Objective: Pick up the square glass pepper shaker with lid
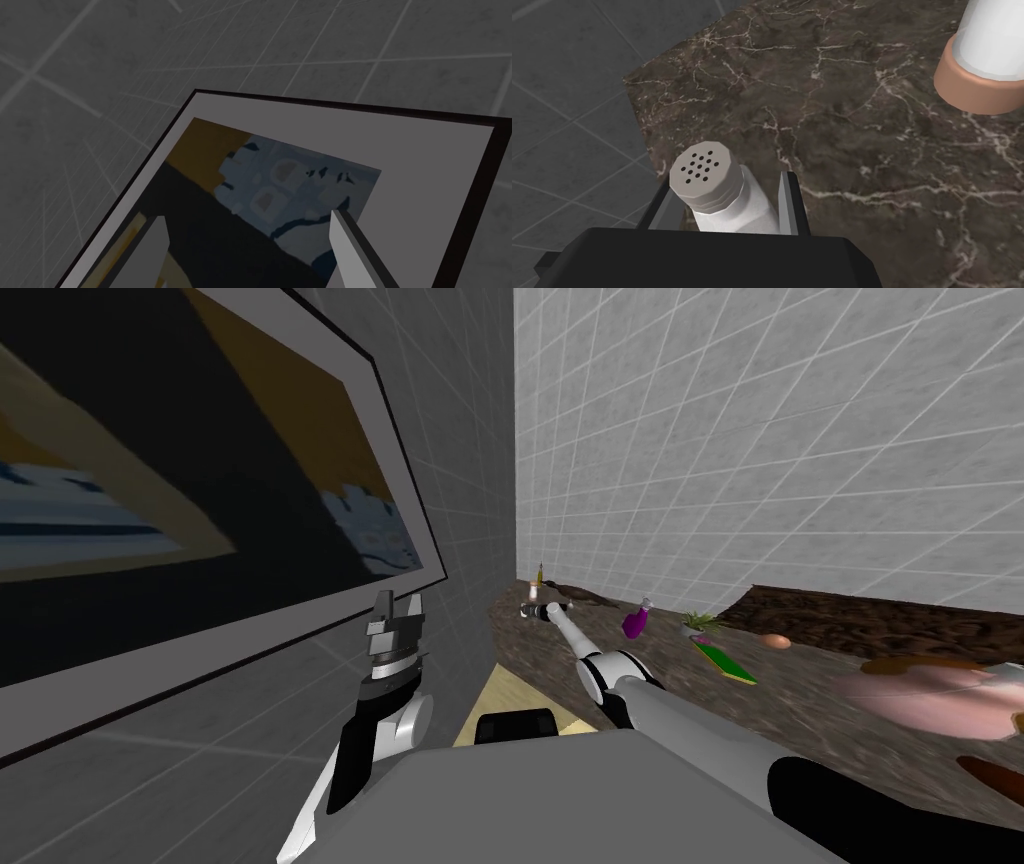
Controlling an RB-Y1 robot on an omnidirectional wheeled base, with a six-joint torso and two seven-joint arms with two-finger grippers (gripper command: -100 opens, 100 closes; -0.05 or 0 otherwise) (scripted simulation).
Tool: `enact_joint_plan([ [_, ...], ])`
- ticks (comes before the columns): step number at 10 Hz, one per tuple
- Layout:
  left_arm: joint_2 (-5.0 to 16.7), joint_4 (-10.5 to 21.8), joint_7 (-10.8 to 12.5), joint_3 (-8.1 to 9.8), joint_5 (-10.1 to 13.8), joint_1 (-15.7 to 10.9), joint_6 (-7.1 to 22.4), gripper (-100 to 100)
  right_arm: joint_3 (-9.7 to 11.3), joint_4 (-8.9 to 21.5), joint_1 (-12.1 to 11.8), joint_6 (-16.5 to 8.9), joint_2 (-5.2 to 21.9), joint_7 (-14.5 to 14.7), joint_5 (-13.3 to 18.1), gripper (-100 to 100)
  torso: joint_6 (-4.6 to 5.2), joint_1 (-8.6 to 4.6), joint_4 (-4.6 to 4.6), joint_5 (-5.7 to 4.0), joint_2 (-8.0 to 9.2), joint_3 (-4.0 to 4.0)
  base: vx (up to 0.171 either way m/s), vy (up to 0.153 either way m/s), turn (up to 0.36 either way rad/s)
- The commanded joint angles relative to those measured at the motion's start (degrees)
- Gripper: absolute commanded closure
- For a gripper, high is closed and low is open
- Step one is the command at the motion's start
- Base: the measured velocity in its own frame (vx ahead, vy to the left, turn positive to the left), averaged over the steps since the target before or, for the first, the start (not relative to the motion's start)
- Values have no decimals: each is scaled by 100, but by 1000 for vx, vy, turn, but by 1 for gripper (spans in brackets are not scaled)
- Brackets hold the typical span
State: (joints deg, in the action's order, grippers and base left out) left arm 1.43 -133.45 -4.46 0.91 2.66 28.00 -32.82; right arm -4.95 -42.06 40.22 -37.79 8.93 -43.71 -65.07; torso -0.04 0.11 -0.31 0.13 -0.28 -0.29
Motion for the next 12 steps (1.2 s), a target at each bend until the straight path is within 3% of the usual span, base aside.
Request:
enact_joint_plan([
  [1, 0, 0, 0, 0, 0, 0, 0, 0, 0, 0, 0, 0, 0, 0, 0, 0, 0, 0, 0, 0, 0, 0, 0, 0, 0],
  [2, 0, 0, 0, 0, 0, 0, 0, 0, 240, -88, -53, -38, -65, -128, 25, 100, 0, -1, 0, -1, -1, -1, 26, -8, -289],
  [10, 0, 0, 0, 0, 0, 1, 0, 0, 1451, -801, -219, -118, -368, -742, 32, 100, -1, -13, -5, -9, -18, -11, 41, -7, -229],
  [11, 0, 0, 0, 0, 0, 1, 0, 0, 1389, -918, -287, -134, -325, -802, 130, 100, -1, -13, -4, -8, -14, -9, 15, 1, -33],
  [12, 0, 0, 0, 0, 0, -1, 0, 0, 1416, -965, -307, -148, -327, -866, 150, 0, -4, -11, -4, -9, -10, -7, 0, 0, 0],
])
